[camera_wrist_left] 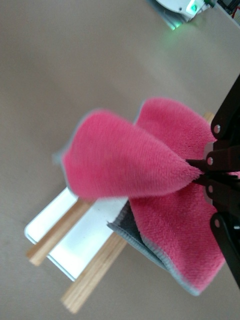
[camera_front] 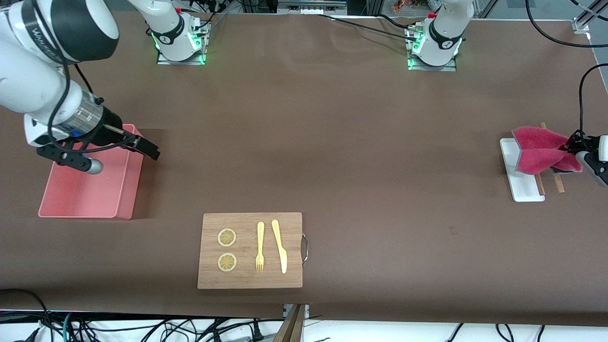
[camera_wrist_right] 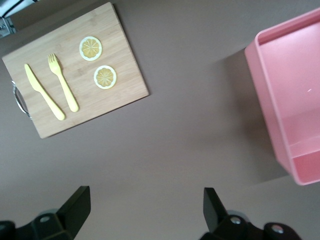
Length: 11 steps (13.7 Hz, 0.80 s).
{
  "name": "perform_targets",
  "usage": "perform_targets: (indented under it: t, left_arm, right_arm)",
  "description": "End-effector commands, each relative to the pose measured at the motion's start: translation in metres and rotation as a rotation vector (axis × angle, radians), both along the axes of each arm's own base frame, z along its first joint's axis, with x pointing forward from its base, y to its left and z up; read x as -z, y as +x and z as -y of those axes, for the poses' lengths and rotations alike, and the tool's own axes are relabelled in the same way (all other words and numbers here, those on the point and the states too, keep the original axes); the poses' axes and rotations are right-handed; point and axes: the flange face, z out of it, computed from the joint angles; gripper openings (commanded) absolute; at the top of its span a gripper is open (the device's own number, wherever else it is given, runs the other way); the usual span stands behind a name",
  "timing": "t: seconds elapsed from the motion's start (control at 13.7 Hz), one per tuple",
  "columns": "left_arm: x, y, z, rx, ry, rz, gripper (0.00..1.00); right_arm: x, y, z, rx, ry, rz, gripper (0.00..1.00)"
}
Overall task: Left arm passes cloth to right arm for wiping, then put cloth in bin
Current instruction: 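Lift the cloth with the left gripper while the right gripper approaches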
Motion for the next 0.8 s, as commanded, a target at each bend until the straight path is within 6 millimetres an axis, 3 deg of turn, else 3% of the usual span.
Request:
perform_targets:
  t: [0.0,0.15,0.29,0.44,0.58,0.73]
  left_arm:
    - [-0.056,0.024,0.036,-0.006,-0.015,-0.001,0.0]
    - [-0.082,0.045,0.081,-0.002,0.001,0.004,0.0]
    - [-0.104,0.061,0.129,-0.017,0.018,0.015,0.0]
    - [-0.128,0.07,0.198,-0.086,-0.033,-0.006,0.0]
    - [-0.155,0.078,0.279,-0.128,-0.024,0.001,0.0]
    - [-0.165,0.076,0.365,-0.214,-0.037,-0.018,0.0]
  right_arm:
    - [0.001,-0.003,-0.016,0.039,0.021,0.003,1.0]
    - [0.002,-0.003,-0.017,0.039,0.024,0.004,1.0]
    - [0.004,0.002,-0.033,0.134,0.113,0.009,1.0]
    - [0.015,0.007,-0.048,0.202,0.152,-0.005,1.0]
    - [0.023,0.009,-0.064,0.238,0.176,-0.006,1.0]
    - [0.03,0.014,-0.081,0.297,0.23,0.005,1.0]
